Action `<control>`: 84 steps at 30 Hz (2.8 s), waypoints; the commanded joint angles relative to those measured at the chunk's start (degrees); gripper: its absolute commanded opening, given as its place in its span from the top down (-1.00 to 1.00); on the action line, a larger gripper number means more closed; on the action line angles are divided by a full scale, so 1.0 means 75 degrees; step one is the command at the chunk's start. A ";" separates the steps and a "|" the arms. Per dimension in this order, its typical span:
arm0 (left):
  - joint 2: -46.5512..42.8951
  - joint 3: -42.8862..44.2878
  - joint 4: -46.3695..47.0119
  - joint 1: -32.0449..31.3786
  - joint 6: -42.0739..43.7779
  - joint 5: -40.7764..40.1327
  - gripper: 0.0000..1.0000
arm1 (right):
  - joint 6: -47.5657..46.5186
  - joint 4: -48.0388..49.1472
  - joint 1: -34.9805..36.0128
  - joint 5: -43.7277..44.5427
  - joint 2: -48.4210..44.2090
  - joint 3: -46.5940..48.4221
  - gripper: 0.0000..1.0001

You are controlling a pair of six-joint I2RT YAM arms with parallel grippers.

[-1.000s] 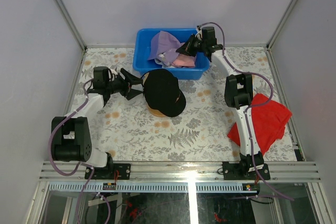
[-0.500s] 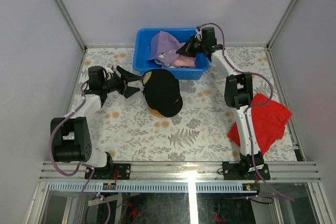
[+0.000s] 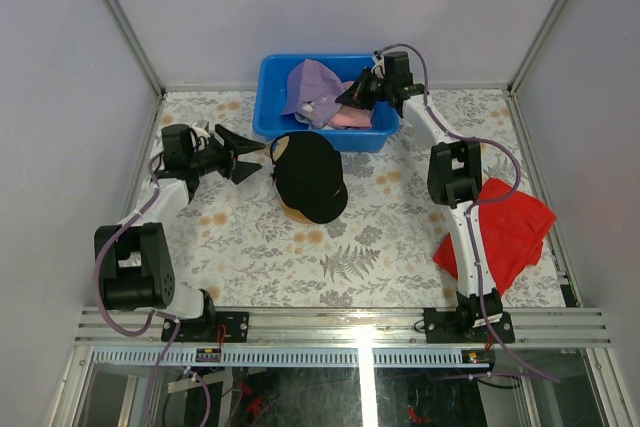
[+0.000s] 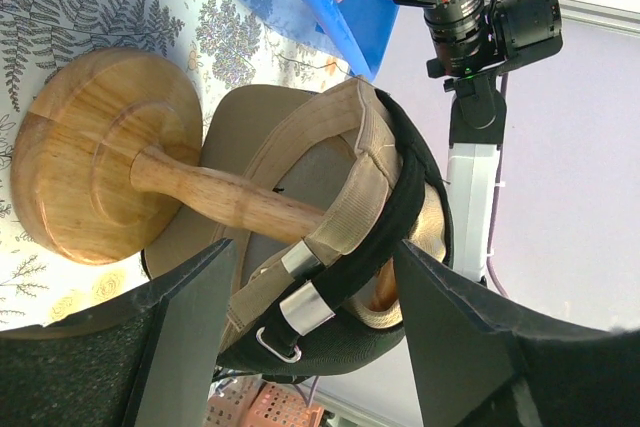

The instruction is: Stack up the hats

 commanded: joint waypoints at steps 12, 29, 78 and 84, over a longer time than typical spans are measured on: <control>-0.0179 0.2077 -0.2017 0.0329 0.1404 -0.0328 -0.30 | -0.0315 0.0117 0.0052 -0.0086 -0.0760 0.0669 1.00; 0.0674 0.4977 -0.3363 0.0365 0.2021 -0.0768 -0.32 | 0.1304 0.2397 -0.0217 -0.0224 -0.1552 0.1248 1.00; 0.3160 0.8949 -0.0526 -0.4343 -0.3501 -0.2845 -0.59 | -0.1258 0.1625 0.0203 0.1609 -0.6640 -0.2538 1.00; 0.2756 0.8328 -0.0671 -0.4248 -0.3214 -0.3089 -0.60 | -0.1113 0.2100 0.0213 0.1586 -0.7302 -0.3397 1.00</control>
